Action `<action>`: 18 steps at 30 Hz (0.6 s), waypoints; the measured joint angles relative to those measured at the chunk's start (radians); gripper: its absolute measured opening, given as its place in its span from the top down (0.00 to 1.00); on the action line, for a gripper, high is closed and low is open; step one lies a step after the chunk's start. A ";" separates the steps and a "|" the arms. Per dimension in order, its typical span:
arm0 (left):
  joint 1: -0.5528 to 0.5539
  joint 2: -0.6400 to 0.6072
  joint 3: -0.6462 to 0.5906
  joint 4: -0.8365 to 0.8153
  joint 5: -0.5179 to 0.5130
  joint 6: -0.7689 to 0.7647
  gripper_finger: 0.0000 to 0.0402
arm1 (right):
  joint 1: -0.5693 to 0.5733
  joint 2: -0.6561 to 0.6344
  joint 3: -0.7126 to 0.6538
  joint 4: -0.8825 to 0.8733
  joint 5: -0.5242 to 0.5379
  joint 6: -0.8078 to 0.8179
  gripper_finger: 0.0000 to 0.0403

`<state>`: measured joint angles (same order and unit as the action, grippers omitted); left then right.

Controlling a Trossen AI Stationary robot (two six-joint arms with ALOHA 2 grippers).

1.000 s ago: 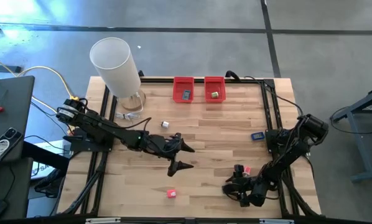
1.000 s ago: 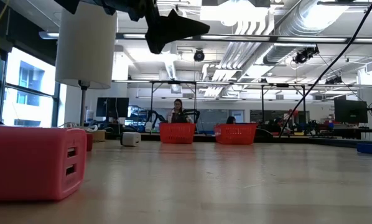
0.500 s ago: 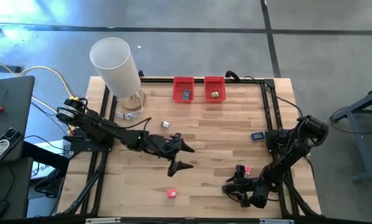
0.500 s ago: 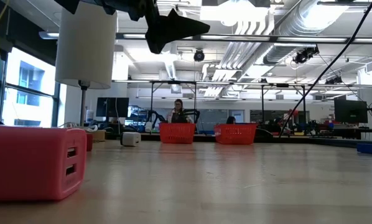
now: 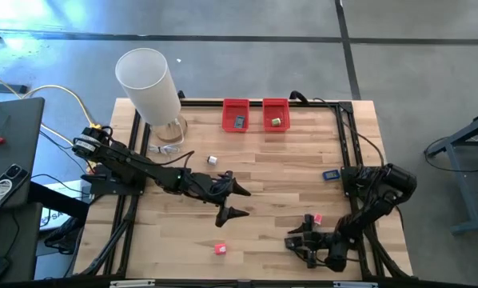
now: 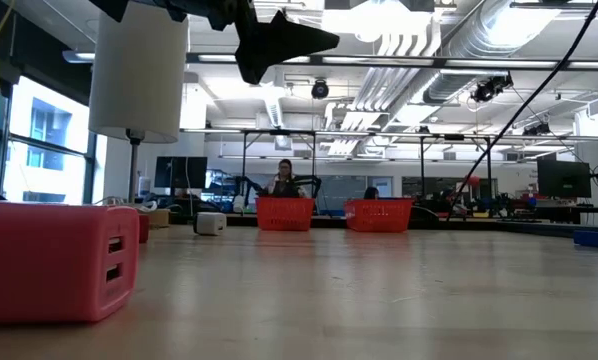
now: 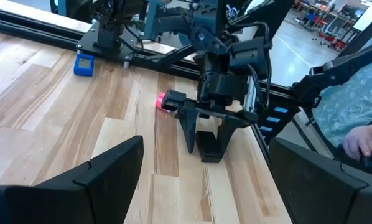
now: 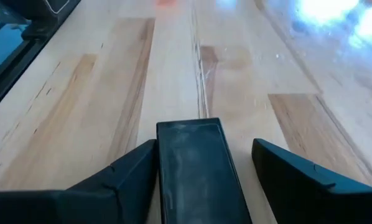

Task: Pick & Place Office items
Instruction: Put the black timer into the left red bin

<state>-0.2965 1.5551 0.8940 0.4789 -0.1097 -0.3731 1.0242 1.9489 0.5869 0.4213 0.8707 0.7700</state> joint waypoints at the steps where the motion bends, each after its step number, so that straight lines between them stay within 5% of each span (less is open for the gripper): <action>1: 0.000 0.000 0.000 0.001 0.000 -0.001 0.16 | 0.002 0.006 0.000 0.006 0.007 -0.002 0.38; 18: 0.000 0.000 0.000 0.026 0.000 -0.002 0.16 | 0.004 0.050 0.002 0.060 0.057 -0.005 0.38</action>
<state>-0.2966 1.5551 0.8940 0.5049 -0.1101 -0.3752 1.0283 1.9991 0.5884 0.4808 0.9279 0.7654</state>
